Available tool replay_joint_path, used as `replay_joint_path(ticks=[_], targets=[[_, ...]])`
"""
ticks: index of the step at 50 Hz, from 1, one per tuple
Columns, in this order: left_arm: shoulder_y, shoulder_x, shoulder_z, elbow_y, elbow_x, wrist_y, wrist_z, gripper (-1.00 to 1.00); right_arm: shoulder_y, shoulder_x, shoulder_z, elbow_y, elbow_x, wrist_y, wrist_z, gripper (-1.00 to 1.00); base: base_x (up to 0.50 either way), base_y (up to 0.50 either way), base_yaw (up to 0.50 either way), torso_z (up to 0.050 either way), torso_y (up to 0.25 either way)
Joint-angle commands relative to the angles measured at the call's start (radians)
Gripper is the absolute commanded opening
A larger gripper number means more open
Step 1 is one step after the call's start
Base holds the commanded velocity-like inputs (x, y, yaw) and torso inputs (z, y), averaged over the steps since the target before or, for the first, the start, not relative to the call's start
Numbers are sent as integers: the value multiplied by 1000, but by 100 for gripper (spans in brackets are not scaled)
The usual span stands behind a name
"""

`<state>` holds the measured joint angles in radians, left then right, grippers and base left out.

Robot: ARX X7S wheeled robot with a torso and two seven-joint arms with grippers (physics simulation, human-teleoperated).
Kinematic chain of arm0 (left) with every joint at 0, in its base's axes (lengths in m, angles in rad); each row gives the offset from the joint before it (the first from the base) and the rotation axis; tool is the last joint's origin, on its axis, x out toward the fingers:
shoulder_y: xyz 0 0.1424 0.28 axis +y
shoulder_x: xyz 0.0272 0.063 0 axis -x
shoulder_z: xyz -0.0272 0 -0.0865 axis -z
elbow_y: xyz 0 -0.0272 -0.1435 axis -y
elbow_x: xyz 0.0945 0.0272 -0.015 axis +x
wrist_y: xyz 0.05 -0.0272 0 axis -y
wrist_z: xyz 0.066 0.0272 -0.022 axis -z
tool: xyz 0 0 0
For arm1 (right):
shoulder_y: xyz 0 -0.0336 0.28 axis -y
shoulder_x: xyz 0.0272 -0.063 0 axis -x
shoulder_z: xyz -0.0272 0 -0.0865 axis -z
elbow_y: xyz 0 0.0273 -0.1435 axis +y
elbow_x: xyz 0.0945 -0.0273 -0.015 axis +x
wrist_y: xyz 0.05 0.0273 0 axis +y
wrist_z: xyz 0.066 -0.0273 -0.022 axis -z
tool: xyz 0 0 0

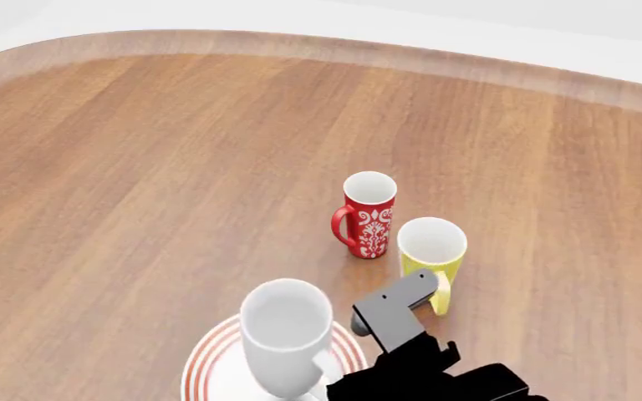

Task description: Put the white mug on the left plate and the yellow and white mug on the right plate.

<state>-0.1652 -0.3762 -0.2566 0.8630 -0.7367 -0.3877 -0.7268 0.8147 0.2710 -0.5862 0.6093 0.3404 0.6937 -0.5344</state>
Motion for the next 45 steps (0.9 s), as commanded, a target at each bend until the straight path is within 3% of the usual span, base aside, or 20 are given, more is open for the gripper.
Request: replay_joint_path(ticks=[1,16,17,23,36,41,45], targets=[[3,-7,-3,6,-7,1,-6,100,9,-13,-9,30,-2,-14,-9,-100,0,0,0,0,0],[6,-12,-3,6,-12,6,-11,100,23,-23,-9,62,-3,-19,1,-100,0,0,0,0,0],[6,-13,-4,7,-13,6,-12,100,25,-24,-8,70,-6,-27,3,100,0,0,0,0,10],[6,-15,-4,8,-15,7,-15,100,-2,1,5,-7,10,2,22,100,0,0,0,0,0],[-1,-11,12,-2,-4,14,-17,100,-313,249,189,-703,183,246,190,100,0,0,0,0,0],[-6,-9,21,-13,4,19,-11,100,-387,295,291,-866,237,260,246,100,0,0,0,0,0],[-9,-8,27,-18,10,23,-8,100,-436,315,376,-977,248,177,268,100,0,0,0,0,0]])
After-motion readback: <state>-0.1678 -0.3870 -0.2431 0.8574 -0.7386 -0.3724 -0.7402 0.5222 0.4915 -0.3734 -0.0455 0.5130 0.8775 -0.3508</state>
